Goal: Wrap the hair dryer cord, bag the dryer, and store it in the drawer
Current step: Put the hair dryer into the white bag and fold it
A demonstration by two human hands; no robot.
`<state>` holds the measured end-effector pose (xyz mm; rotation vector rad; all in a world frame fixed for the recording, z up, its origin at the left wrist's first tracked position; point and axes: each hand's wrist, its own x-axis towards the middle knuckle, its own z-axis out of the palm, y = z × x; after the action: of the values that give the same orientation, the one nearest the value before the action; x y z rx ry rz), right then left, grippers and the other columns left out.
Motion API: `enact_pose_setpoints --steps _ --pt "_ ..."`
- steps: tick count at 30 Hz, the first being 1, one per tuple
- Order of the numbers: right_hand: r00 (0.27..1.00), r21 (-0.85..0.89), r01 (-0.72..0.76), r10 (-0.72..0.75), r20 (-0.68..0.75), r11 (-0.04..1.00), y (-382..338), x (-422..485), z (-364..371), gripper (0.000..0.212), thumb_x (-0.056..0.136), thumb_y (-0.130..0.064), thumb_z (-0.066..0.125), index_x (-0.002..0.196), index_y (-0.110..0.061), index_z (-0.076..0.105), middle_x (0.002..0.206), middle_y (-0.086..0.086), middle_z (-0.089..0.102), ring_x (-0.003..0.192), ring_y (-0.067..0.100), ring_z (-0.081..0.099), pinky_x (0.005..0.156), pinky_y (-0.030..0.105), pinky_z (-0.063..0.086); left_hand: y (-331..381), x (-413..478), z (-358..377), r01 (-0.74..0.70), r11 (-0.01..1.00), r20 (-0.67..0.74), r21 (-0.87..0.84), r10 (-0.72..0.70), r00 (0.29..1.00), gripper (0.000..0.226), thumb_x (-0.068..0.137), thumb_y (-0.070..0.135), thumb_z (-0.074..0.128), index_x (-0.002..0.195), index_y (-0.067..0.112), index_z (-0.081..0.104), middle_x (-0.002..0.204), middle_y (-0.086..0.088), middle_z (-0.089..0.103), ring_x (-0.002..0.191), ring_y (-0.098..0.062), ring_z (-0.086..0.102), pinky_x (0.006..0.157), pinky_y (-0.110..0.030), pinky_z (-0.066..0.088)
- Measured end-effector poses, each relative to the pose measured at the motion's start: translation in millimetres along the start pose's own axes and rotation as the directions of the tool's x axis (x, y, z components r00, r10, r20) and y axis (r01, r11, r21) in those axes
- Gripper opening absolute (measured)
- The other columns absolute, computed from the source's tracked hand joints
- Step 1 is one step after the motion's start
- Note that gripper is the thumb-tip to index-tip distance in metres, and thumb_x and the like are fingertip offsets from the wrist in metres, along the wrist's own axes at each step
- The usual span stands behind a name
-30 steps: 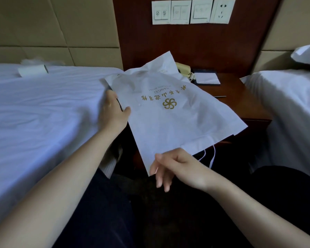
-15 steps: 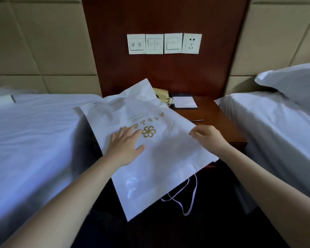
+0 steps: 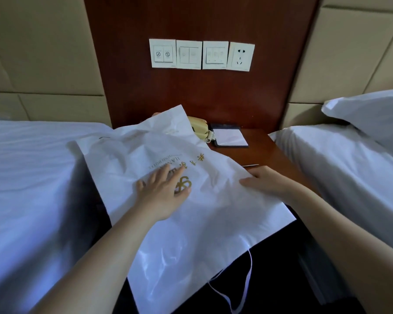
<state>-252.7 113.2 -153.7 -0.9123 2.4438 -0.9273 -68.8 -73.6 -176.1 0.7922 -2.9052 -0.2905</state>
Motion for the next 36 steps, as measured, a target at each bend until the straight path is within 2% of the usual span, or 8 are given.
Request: enact_pose_setpoints --steps 3,7,12,18,21,26,30,36 --pt "0.999 -0.005 0.000 0.000 0.033 1.000 5.0 -6.1 -6.4 0.019 0.090 -0.022 0.056 0.092 -0.006 0.067 0.087 0.004 0.067 0.080 0.018 0.064 0.074 0.029 0.053 -12.4 -4.4 -2.1 -0.055 0.998 0.042 0.003 0.055 0.998 0.065 0.088 0.066 0.024 0.147 0.046 0.006 0.160 0.014 -0.003 0.147 -0.011 0.003 0.116 -0.045 0.014" --pt "0.930 0.093 -0.136 0.094 0.356 0.986 13.2 -33.8 -12.6 0.044 0.077 -0.043 0.069 0.114 -0.020 0.061 0.113 0.003 0.069 0.105 0.022 0.065 0.096 0.046 0.049 -23.1 -15.5 2.8 -0.094 0.995 0.097 0.017 0.092 0.991 0.091 0.060 0.077 0.004 0.146 0.049 -0.001 0.159 0.014 -0.011 0.147 -0.008 -0.006 0.114 -0.042 0.008" --pt "0.845 0.160 -0.220 0.107 0.524 0.962 17.6 -62.4 -16.6 0.041 0.075 -0.029 0.073 0.105 -0.003 0.067 0.100 0.011 0.073 0.090 0.023 0.069 0.080 0.034 0.055 -24.1 -26.2 3.6 -0.108 0.993 0.156 0.051 0.099 0.983 0.061 0.093 0.063 0.025 0.145 0.052 -0.005 0.160 0.009 -0.015 0.147 -0.013 -0.011 0.114 -0.042 0.003" --pt "0.933 0.314 -0.241 0.129 0.336 0.918 40.5 -66.3 -12.7 0.029 0.088 -0.017 0.061 0.109 0.003 0.064 0.101 0.016 0.071 0.089 0.029 0.067 0.078 0.039 0.056 -21.3 -37.6 7.2 -0.156 0.988 0.216 0.019 0.149 0.965 0.055 0.096 0.057 0.026 0.147 0.050 0.007 0.160 0.012 -0.006 0.147 -0.011 -0.008 0.117 -0.042 -0.001" --pt "0.967 0.238 -0.186 0.135 0.215 0.953 43.7 -68.7 -10.4 0.018 0.090 -0.018 0.059 0.098 -0.002 0.064 0.085 0.015 0.065 0.066 0.022 0.062 0.050 0.027 0.054 -30.2 -49.5 5.2 -0.253 0.967 0.130 0.032 0.247 0.960 0.050 0.099 0.048 0.023 0.149 0.040 0.016 0.160 0.012 0.010 0.147 -0.008 0.004 0.116 -0.037 0.005" --pt "0.999 0.002 -0.041 0.041 0.025 0.999 44.1 -66.8 0.8 0.012 0.089 -0.010 0.058 0.079 -0.003 0.060 0.043 -0.002 0.057 0.033 0.005 0.050 0.035 0.016 0.040 -48.9 -91.5 1.0 -0.393 0.869 0.141 0.302 0.367 0.919 0.107 0.060 0.086 -0.019 0.151 0.035 0.007 0.160 0.012 0.006 0.144 -0.001 -0.006 0.115 -0.033 -0.006" --pt "0.996 0.130 -0.088 0.088 0.007 0.988 43.4 -70.0 4.3 0.019 0.091 -0.010 0.055 0.073 -0.002 0.056 0.028 -0.002 0.047 0.024 0.003 0.040 0.030 0.013 0.032 -70.7 -116.7 9.5 -0.491 0.771 0.304 0.405 0.392 0.868 0.107 0.060 0.092 0.019 0.148 0.038 -0.010 0.155 0.013 -0.018 0.138 -0.001 -0.024 0.107 -0.030 -0.026" --pt "0.983 0.641 -0.170 0.170 0.062 0.748 45.1 -70.4 -3.6 0.028 0.095 -0.006 0.048 0.067 -0.003 0.048 0.034 -0.003 0.044 0.026 0.004 0.037 0.031 0.011 0.029 -75.9 -107.4 26.4 -0.536 0.537 0.349 0.651 0.415 0.840 0.121 0.072 0.064 0.061 0.135 0.032 -0.038 0.147 0.000 -0.034 0.137 -0.015 -0.029 0.115 -0.044 -0.006"
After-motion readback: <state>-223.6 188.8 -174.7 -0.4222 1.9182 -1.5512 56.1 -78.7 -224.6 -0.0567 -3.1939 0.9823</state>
